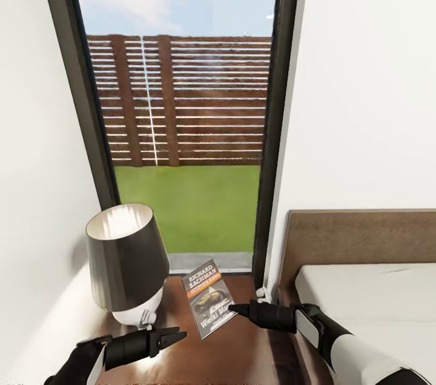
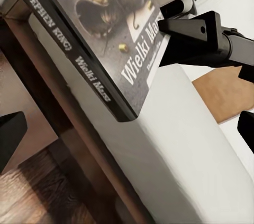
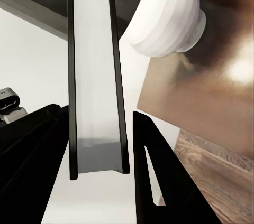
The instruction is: In the bedroom, move the book from the bed onto either nightstand, and place the two sandals side by side next to the bed.
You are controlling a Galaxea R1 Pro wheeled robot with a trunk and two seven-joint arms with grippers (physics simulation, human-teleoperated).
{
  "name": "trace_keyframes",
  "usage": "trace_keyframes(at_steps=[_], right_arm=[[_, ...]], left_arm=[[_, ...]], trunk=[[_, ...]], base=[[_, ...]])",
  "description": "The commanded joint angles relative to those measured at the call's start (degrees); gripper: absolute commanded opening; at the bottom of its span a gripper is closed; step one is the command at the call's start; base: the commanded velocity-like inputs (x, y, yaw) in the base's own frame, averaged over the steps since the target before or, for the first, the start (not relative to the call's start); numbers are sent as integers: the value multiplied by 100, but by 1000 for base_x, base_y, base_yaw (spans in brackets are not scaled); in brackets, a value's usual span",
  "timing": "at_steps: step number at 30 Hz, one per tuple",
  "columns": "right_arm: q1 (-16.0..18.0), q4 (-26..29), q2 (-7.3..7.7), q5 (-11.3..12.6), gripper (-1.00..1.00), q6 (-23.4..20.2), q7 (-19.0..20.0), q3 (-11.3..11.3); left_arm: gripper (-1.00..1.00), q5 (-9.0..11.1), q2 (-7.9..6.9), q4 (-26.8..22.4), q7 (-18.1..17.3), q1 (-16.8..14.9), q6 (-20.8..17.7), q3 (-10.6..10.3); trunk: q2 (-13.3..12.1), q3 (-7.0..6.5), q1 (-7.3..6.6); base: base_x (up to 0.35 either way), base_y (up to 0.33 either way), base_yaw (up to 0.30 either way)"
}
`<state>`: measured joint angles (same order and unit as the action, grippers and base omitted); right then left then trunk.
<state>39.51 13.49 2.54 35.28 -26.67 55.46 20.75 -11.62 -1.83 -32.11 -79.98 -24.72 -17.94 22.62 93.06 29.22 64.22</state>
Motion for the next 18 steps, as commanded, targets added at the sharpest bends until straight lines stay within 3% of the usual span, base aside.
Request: trace_keyframes(at_steps=[1, 18], right_arm=[[4, 5, 3, 58, -100, -48, 1, 25], [4, 17, 28, 74, -100, -100, 106, 15]], left_arm=[[100, -60, 7, -6, -43, -6, -60, 41], [100, -60, 7, -6, -44, -6, -60, 41]], trunk=[[45, 25, 22], [727, 330, 396]], base=[[0, 0, 0], [0, 0, 0]])
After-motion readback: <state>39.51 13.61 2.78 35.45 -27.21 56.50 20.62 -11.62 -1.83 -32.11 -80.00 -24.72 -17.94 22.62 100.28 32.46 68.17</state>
